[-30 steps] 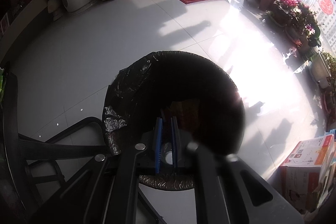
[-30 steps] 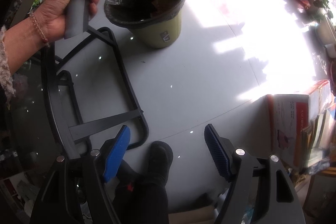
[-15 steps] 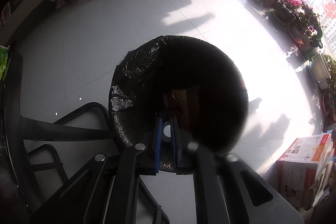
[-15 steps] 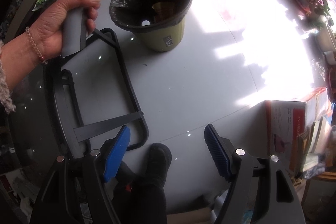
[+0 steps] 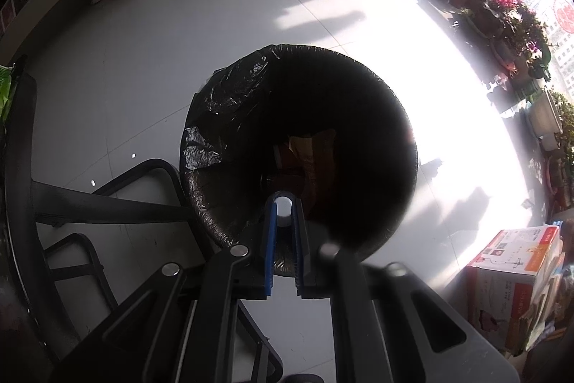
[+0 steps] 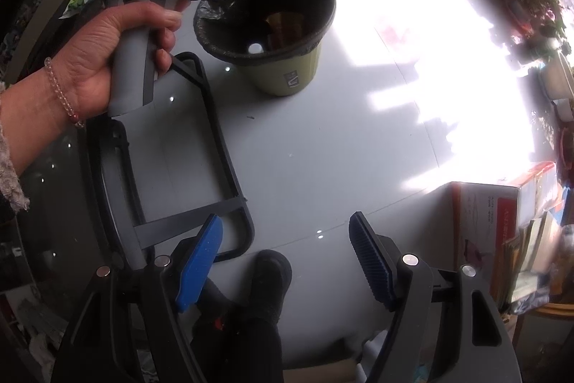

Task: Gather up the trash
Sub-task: 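Lower the white lid into the bin and open the left gripper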

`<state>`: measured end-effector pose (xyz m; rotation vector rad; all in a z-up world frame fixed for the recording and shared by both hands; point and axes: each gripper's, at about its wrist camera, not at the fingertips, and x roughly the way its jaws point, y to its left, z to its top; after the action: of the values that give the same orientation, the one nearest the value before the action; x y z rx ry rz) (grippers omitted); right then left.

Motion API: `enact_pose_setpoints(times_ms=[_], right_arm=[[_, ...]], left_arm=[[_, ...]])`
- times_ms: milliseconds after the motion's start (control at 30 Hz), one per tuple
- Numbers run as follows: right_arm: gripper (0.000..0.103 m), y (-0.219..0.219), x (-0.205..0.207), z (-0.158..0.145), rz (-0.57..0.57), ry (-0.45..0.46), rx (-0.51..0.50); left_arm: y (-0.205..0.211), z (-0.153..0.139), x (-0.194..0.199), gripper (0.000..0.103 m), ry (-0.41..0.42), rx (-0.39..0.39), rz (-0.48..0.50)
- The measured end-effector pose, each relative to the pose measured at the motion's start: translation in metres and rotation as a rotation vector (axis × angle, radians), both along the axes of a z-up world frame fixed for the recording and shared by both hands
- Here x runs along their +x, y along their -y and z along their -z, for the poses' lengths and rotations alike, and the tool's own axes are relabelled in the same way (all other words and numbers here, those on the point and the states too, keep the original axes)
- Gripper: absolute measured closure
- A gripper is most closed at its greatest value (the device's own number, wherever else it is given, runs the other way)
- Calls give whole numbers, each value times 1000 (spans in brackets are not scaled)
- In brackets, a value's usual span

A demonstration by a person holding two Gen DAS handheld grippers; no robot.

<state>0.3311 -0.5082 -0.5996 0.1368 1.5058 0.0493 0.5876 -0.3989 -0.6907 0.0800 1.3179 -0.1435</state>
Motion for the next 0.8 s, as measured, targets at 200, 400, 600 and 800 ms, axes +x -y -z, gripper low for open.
enact_pose_setpoints(times_ms=[200, 400, 600, 800], right_arm=[[32, 0, 0, 0, 1, -2, -1], [32, -6, 5, -2, -21, 1, 1], [32, -12, 9, -2, -40, 6, 1], [32, -11, 21, 3, -42, 14, -14]], left_arm=[[-10, -7, -8, 71, -10, -7, -21], [-19, -20, -17, 57, -19, -28, -42], [-25, -34, -20, 37, -21, -23, -54], [-36, -54, -27, 34, -9, -13, -62]])
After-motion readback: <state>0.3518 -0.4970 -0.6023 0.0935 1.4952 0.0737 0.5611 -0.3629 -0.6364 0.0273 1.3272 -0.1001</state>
